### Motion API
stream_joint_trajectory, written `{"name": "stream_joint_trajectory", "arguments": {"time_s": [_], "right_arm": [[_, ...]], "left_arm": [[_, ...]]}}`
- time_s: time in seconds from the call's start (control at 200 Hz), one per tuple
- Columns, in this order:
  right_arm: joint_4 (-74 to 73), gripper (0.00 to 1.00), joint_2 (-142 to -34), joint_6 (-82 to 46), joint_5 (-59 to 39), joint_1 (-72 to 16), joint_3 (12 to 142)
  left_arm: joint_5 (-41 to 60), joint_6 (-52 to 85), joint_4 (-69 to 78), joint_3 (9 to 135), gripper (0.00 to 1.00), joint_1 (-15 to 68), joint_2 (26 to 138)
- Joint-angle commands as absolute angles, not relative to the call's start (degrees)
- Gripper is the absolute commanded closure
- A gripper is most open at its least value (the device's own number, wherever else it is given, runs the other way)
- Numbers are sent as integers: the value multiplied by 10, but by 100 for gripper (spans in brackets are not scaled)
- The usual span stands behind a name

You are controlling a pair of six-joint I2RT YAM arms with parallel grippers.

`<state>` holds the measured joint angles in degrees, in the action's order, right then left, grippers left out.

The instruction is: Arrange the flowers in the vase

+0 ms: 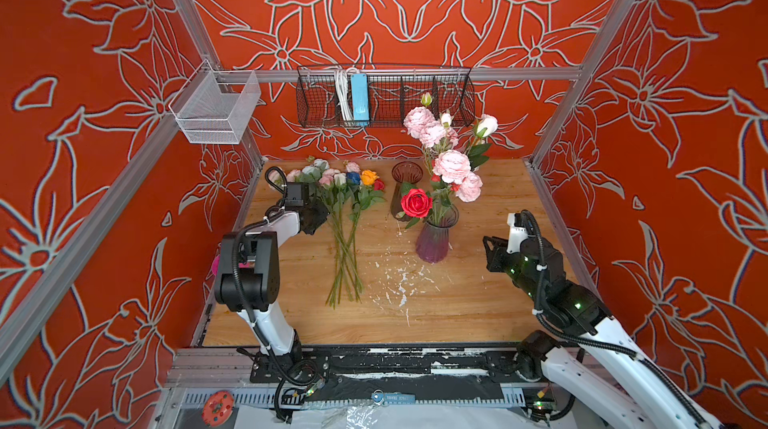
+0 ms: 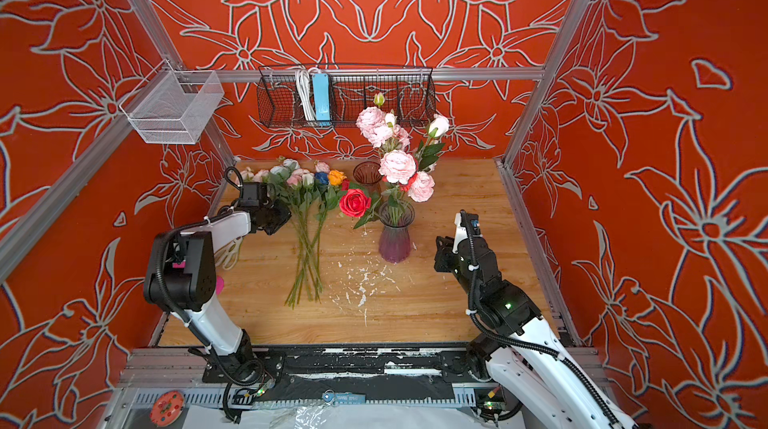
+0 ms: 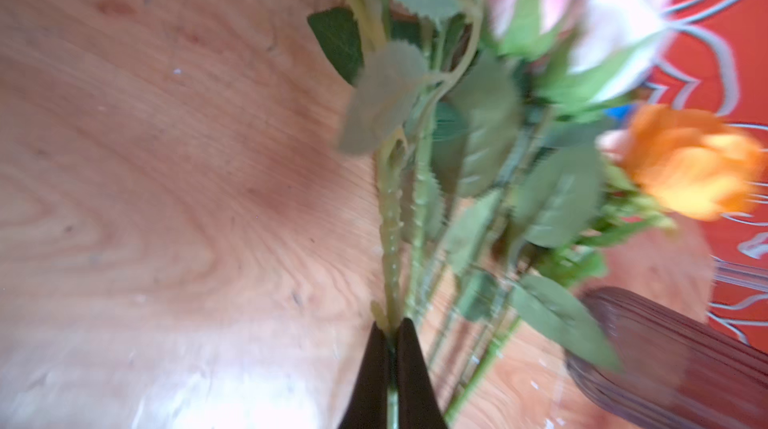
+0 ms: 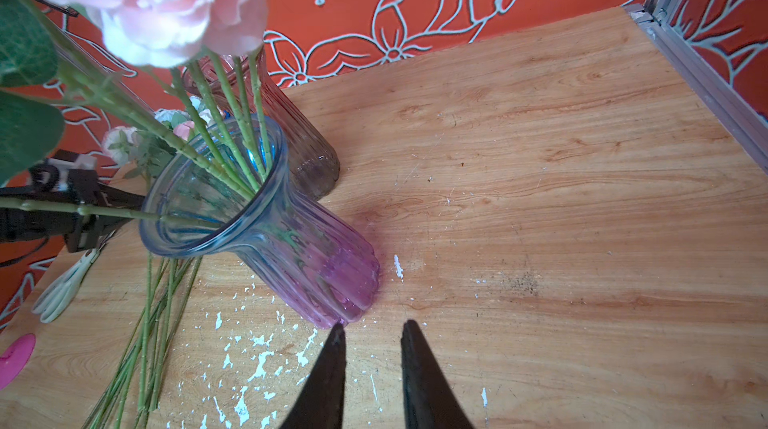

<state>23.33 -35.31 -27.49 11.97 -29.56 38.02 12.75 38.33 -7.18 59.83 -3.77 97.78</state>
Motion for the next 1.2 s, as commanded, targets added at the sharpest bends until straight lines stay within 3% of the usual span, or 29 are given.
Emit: {"name": "stream_joint_trajectory", "arguments": {"time_s": [0.0,0.405,0.861,0.991,1.196], "right_arm": [[224,74,-347,-277,118,-295,399],[226,74,-329,-270,115,-295,400],[221,74,-340,-239,85,-294,455],[205,71,-334,-242,68,-294,462],[198,58,-328,-232,-8,-294,500]], "left_arm": [[129,373,-80,591,100,-28,916],[78,348,-151,543,100,52,671],[-55,293,-141,465,100,279,385],[-45,239,-131,525,100,295,385],[65,168,-174,746,100,300,500]]}}
